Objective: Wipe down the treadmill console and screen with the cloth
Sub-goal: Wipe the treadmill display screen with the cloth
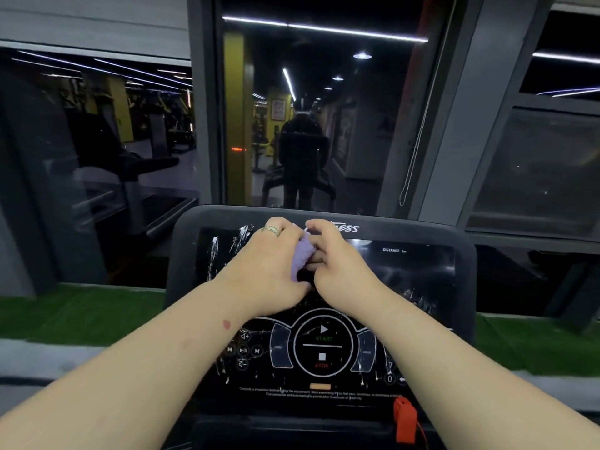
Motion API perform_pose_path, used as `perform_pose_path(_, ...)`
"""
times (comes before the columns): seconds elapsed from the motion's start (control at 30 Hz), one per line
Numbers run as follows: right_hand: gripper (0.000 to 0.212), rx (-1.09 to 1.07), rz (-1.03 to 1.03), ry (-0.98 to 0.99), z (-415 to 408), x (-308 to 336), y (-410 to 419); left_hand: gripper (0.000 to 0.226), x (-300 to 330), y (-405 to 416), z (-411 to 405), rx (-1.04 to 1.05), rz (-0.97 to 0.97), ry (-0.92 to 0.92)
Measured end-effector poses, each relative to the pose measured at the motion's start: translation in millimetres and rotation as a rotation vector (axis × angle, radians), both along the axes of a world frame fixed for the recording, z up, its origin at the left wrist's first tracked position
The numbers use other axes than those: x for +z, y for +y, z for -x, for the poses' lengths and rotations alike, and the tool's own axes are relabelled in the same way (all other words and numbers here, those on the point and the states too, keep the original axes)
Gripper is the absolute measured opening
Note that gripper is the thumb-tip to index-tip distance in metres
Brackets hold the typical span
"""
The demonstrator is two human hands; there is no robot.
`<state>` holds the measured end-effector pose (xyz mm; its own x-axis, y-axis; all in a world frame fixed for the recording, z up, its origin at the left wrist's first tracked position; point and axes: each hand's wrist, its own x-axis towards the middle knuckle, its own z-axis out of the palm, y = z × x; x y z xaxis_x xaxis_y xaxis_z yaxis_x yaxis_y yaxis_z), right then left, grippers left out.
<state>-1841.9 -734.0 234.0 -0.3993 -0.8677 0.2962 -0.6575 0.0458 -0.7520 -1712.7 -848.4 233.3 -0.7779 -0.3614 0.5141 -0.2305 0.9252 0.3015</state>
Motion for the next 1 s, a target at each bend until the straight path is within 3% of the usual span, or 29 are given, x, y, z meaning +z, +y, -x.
perform_pose_path(0.07,0.078,0.044,-0.04,0.018,-4.7,1.3,-5.7,0.046,-1.9,-4.7,-5.5,0.068,0.11,0.022)
perform_pose_path(0.17,0.067,-0.052,-0.092,0.376,-9.4,19.8,-9.9,0.03,-2.4,-12.0,-17.1,0.152,0.282,0.037)
perform_pose_path(0.3,0.037,-0.205,0.122,0.87,-7.8,48.0,-35.1,0.041,-12.9,-27.7,-33.3,0.212,0.244,0.003)
perform_pose_path(0.37,0.03,-0.229,0.1,1.001,-1.2,51.2,-56.0,0.043,-18.1,-34.5,-37.8,0.237,0.239,0.021)
perform_pose_path(0.5,0.038,-0.308,-0.076,0.99,9.1,40.8,-76.9,0.05,-43.2,-21.9,-37.2,0.331,0.241,0.038)
perform_pose_path(0.57,0.041,-0.347,-0.07,1.014,10.0,34.3,-78.1,0.053,-56.5,-11.5,-37.5,0.308,0.262,0.037)
perform_pose_path(0.67,0.041,-0.373,-0.057,1.027,10.3,33.6,-80.1,0.038,-45.8,-28.6,-37.9,0.289,0.306,0.035)
perform_pose_path(0.8,0.034,-0.376,-0.065,1.06,13.0,33.1,-82.5,0.035,-38.0,-38.6,-31.3,0.401,0.209,0.164)
perform_pose_path(0.93,0.037,-0.372,-0.043,1.048,15.3,31.9,-84.2,0.038,-52.4,-15.3,-30.2,0.259,0.304,0.027)
perform_pose_path(1.0,0.038,-0.374,-0.041,1.052,15.3,31.9,-83.9,0.025,-29.6,-38.3,-35.5,0.343,0.251,0.129)
